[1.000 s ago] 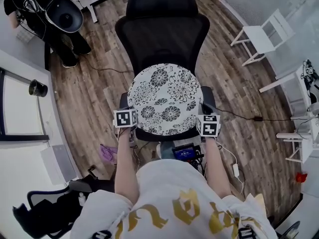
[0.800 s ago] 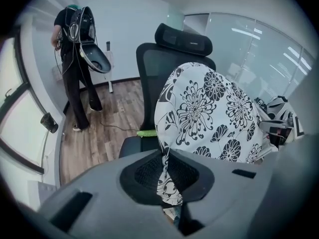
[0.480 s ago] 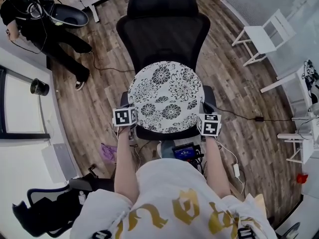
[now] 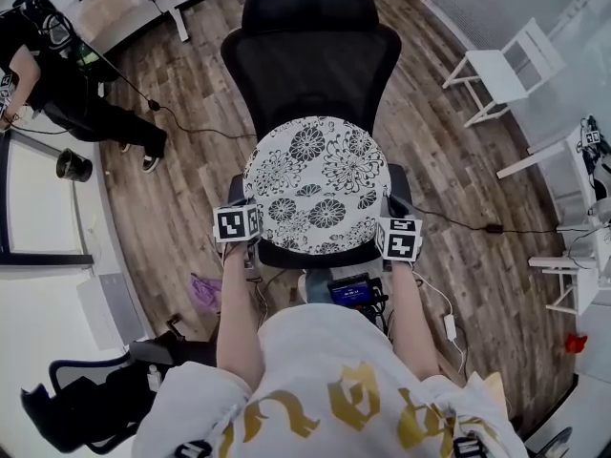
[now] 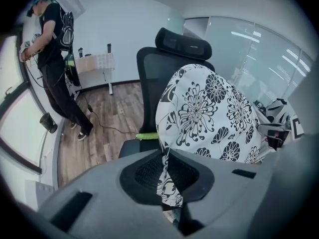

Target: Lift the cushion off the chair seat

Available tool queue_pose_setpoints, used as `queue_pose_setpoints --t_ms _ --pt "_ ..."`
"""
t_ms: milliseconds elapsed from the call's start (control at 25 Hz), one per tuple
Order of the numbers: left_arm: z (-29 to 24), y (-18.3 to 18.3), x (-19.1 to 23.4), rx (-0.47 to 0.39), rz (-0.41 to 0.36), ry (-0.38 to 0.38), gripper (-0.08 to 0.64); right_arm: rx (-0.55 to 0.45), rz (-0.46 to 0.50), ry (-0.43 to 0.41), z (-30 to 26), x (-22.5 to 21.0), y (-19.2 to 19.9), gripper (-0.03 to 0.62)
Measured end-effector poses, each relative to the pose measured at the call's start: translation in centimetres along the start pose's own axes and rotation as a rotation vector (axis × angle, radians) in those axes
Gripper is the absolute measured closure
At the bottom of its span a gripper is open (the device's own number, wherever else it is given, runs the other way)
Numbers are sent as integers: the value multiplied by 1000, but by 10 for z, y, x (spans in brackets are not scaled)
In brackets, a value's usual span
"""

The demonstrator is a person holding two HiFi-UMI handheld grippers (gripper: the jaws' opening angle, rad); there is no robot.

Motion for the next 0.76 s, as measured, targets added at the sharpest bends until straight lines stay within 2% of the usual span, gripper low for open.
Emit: queue_pose_setpoints --t_ms 760 --pt "-2 -8 6 6 -13 14 535 13 7 -16 -13 8 -2 575"
Point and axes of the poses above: the fingertips, and each gripper's own axes: z backward along the fingers, x to its left, y out of its underside, the point moved 3 cm from there along z, backward along the fingers, and after that the axes turned 12 degrees about x, right-handed, at the moved point
